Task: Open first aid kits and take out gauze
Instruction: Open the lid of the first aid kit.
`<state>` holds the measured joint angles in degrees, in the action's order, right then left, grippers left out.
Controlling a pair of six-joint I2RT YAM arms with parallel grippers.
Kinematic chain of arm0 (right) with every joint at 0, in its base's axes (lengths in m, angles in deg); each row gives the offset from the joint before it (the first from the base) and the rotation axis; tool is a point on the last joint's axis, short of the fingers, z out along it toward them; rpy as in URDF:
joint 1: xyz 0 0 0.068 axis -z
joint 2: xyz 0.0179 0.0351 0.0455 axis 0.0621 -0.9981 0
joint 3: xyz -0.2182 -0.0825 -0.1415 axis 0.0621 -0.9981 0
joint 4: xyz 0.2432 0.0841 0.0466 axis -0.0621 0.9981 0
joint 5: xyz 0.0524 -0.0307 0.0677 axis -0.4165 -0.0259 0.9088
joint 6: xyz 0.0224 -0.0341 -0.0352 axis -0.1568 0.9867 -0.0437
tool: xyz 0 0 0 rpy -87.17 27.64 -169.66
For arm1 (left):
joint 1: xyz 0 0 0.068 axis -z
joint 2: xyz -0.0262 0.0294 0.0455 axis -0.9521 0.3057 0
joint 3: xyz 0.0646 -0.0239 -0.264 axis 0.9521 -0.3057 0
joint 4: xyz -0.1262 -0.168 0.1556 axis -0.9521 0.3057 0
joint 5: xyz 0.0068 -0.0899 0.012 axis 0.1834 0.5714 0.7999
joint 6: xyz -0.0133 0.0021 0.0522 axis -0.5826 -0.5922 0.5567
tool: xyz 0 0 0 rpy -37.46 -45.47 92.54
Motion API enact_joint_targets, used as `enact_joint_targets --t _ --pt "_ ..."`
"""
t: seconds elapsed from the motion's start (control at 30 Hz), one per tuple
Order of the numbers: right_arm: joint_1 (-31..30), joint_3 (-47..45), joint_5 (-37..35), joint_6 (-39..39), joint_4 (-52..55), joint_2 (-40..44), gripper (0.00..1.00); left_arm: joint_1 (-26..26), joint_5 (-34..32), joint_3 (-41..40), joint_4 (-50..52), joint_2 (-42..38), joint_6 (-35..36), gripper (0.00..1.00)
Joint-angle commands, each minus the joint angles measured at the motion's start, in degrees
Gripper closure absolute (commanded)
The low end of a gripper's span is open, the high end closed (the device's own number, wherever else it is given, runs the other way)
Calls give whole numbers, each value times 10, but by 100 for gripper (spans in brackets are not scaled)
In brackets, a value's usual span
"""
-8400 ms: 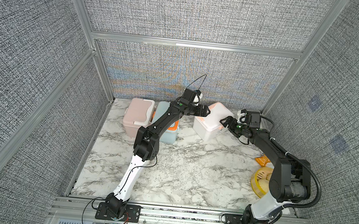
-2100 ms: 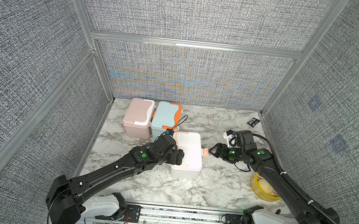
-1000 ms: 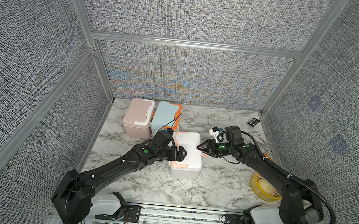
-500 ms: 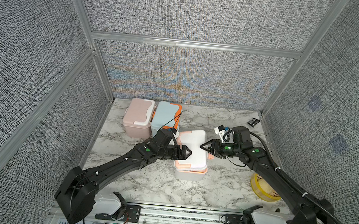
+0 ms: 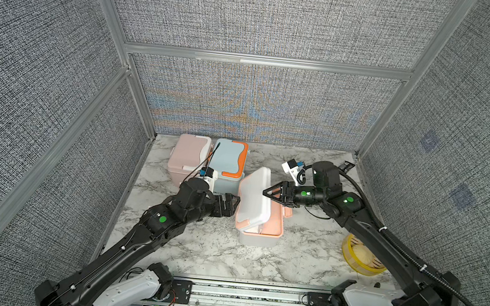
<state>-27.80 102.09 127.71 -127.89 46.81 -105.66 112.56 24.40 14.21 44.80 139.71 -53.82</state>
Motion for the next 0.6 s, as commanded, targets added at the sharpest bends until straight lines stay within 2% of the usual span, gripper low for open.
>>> enact_joint_targets --t 0.0,0.33,0.43,0.57 --pt "-31 36 -8 -19 -10 -18 42 -1 -39 20 67 -36 25 0" --pt "-161 158 -46 -28 -23 -140 42 -1 -125 76 175 -137 43 0" --pt "-177 174 -62 -19 -8 -164 42 -1 -144 90 198 -160 46 0" --pt "-179 179 -111 15 48 -148 38 -1 -138 107 211 -166 50 0"
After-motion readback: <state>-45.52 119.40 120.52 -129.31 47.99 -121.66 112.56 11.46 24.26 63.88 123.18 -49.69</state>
